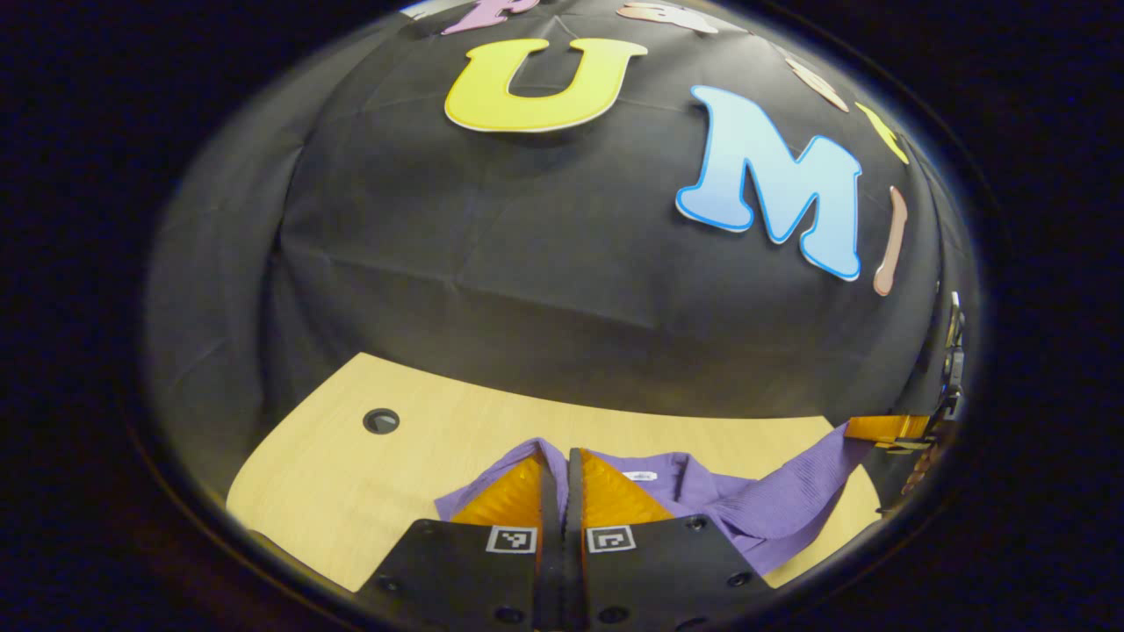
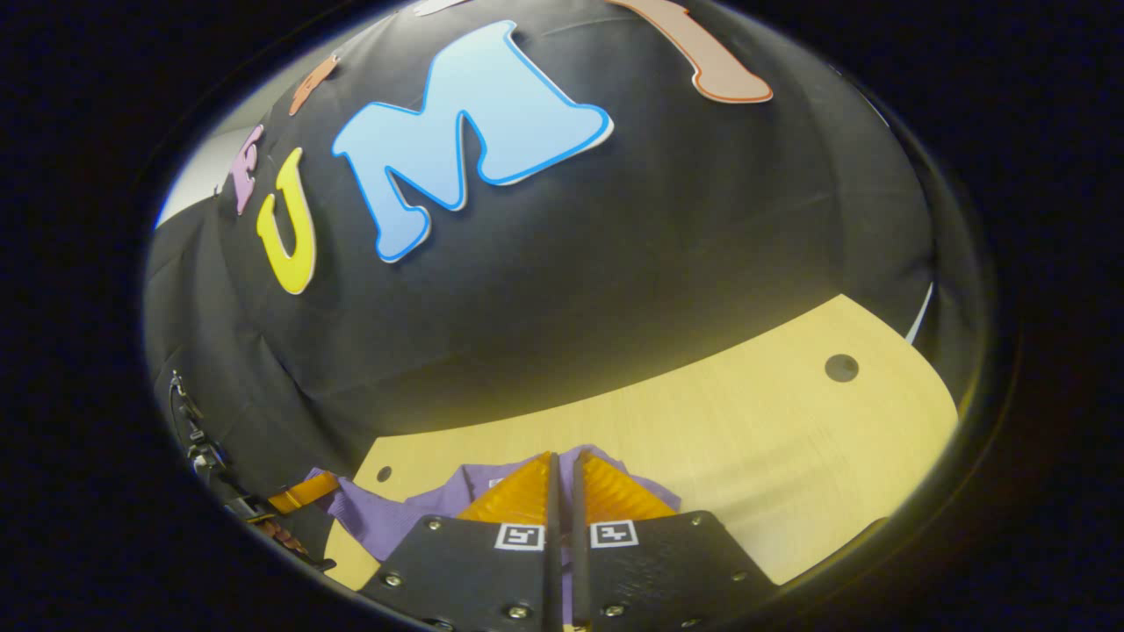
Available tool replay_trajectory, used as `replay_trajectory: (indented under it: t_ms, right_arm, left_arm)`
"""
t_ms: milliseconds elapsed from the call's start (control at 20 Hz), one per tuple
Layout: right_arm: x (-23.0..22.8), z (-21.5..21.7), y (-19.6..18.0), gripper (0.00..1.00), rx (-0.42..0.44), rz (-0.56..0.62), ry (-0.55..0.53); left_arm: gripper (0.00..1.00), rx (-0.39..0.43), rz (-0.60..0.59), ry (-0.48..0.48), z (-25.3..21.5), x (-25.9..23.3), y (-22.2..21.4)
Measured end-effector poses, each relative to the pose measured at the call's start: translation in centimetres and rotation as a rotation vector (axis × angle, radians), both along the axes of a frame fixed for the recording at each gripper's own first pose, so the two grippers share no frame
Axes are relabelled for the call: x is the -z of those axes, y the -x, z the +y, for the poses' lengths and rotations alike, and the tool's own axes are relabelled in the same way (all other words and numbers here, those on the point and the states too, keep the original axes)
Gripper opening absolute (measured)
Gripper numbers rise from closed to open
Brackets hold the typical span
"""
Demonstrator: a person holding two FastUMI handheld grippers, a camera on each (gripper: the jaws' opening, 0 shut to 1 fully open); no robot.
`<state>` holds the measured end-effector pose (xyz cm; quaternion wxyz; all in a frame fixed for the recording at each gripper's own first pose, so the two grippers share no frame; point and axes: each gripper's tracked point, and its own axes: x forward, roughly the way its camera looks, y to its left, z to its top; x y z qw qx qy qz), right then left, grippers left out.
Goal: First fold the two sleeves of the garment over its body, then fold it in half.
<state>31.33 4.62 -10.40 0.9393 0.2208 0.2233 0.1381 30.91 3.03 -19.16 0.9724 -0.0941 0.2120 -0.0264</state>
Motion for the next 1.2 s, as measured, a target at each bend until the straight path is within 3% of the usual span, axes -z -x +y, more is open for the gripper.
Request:
replay_trajectory:
  t_ms: [400,700,750,800,900,1050,1150,1200]
  right_arm:
    - [6.0,-0.1,-5.9,0.04,0.026,0.061,0.046]
    - [9.5,-0.2,-7.1,0.04,0.026,0.064,0.190]
    - [9.6,-0.1,-6.9,0.10,0.021,0.062,0.217]
    - [9.8,-0.2,-6.9,0.06,0.016,0.057,0.246]
    - [9.7,-0.5,-6.7,0.07,0.009,0.041,0.305]
    - [8.2,-0.2,-5.1,0.22,-0.007,0.016,0.359]
    - [7.1,-0.6,-5.0,0.52,0.006,-0.022,0.401]
    - [6.1,-0.8,-4.5,0.56,0.017,-0.043,0.414]
  left_arm:
    - [0.06,-0.083,0.022,-0.069,1.3,6.1,-4.8]
    - [0.11,-0.105,0.052,-0.131,1.2,8.7,-5.8]
    - [0.11,-0.106,0.062,-0.140,1.1,9.0,-5.6]
    - [0.15,-0.109,0.072,-0.151,1.1,9.2,-5.5]
    - [0.24,-0.114,0.080,-0.157,0.8,9.2,-5.4]
    - [0.57,-0.107,0.083,-0.135,0.1,8.7,-4.6]
    - [0.80,-0.107,0.064,-0.151,0.1,7.7,-4.0]
    - [0.91,-0.105,0.051,-0.158,0.1,7.0,-3.6]
